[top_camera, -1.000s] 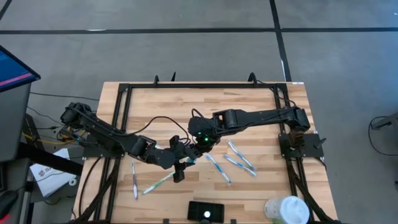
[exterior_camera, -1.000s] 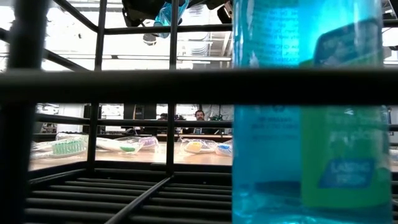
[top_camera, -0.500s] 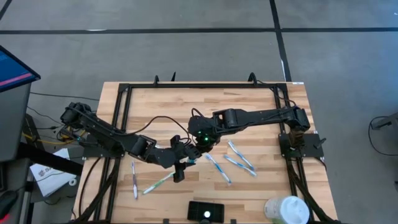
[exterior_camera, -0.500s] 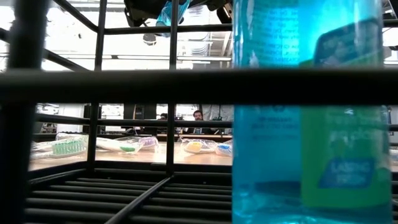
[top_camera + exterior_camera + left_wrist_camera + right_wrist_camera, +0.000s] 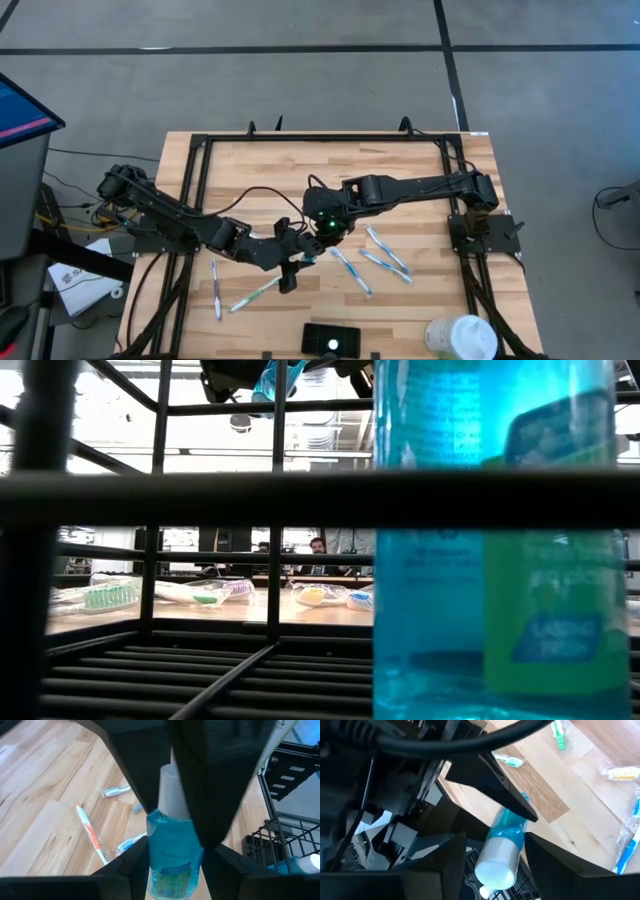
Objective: Pick & Place toothbrushing station
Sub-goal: Put the blue mouthwash into the black mesh organizer
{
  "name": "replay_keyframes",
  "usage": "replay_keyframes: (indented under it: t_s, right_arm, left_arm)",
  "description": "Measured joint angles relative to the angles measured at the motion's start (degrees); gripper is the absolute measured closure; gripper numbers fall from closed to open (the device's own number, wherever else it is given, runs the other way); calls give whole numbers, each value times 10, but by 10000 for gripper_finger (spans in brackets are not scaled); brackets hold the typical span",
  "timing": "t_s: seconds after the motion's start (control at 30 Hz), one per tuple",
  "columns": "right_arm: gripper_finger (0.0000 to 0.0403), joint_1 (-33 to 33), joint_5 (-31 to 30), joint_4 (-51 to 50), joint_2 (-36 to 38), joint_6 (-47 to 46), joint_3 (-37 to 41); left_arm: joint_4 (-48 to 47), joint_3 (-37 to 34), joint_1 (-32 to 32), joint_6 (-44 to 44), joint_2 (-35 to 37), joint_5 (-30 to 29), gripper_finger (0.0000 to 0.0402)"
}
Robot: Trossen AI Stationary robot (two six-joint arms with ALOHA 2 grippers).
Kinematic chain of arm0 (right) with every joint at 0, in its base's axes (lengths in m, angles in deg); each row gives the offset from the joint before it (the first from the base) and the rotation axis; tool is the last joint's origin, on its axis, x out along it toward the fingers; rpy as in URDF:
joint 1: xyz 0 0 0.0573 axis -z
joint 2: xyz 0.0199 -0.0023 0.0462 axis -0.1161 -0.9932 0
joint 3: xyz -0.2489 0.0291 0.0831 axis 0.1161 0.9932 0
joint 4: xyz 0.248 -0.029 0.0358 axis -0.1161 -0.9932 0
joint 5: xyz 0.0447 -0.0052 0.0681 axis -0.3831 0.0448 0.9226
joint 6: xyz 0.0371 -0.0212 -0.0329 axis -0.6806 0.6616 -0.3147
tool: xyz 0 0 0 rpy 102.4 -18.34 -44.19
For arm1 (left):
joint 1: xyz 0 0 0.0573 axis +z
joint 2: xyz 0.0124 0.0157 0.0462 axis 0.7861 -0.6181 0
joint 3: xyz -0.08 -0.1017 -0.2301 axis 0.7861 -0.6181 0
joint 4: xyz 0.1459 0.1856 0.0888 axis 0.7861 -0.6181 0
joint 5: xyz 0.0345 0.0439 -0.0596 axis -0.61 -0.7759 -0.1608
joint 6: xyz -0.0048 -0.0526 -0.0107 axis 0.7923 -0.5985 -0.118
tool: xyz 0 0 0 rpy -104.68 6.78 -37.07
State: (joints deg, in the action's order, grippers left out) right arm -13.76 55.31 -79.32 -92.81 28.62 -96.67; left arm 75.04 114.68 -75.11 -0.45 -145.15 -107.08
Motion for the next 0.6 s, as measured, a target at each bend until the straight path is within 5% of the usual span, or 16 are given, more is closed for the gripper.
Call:
replay_keyframes:
  t_s: [0.23,0.6]
  right_arm:
    - [186,-1,9,-6,0,6,0]
    - [252,0,2,-10,0,8,0]
  left_arm:
    - [0,0,1,1,0,4,256]
    - [-1,0,0,2,0,13,256]
